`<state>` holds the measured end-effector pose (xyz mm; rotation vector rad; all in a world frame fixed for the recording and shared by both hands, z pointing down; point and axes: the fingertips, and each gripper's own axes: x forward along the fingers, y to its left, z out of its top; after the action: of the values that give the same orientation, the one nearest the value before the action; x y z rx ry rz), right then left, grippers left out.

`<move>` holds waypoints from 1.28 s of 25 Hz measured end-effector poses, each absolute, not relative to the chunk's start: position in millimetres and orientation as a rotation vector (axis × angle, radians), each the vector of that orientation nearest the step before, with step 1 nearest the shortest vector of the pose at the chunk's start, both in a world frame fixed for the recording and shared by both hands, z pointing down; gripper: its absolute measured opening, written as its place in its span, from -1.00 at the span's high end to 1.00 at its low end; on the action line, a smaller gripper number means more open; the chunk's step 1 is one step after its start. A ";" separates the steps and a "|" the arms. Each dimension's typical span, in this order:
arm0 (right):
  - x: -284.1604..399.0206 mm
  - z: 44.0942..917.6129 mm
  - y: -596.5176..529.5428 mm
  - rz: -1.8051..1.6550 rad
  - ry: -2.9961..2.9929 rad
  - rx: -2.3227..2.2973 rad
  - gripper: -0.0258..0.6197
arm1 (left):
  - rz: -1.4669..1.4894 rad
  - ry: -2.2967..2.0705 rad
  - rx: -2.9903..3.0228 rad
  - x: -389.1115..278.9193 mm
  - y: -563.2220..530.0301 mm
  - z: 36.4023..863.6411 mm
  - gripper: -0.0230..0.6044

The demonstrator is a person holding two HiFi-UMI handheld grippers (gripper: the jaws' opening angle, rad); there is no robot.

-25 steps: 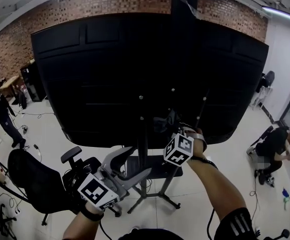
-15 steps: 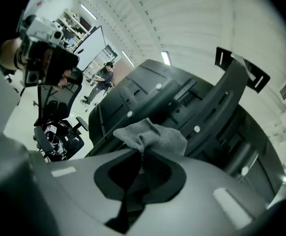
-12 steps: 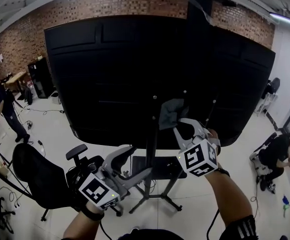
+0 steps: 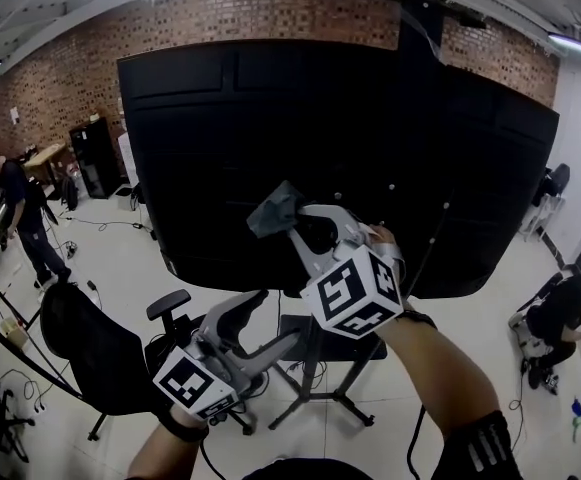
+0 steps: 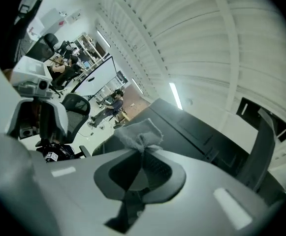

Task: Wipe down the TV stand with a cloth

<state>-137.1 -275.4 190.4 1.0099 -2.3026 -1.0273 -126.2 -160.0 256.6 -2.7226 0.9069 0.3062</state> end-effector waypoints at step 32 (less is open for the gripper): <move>-159.2 231.0 -382.2 -1.113 -1.665 1.032 0.87 | 0.327 0.833 -2.780 -140.1 -170.4 264.6 -0.08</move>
<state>-159.2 -382.2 231.0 1.0317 -1.6649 -1.1133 -140.1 -170.4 264.6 -2.7799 0.8326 0.3265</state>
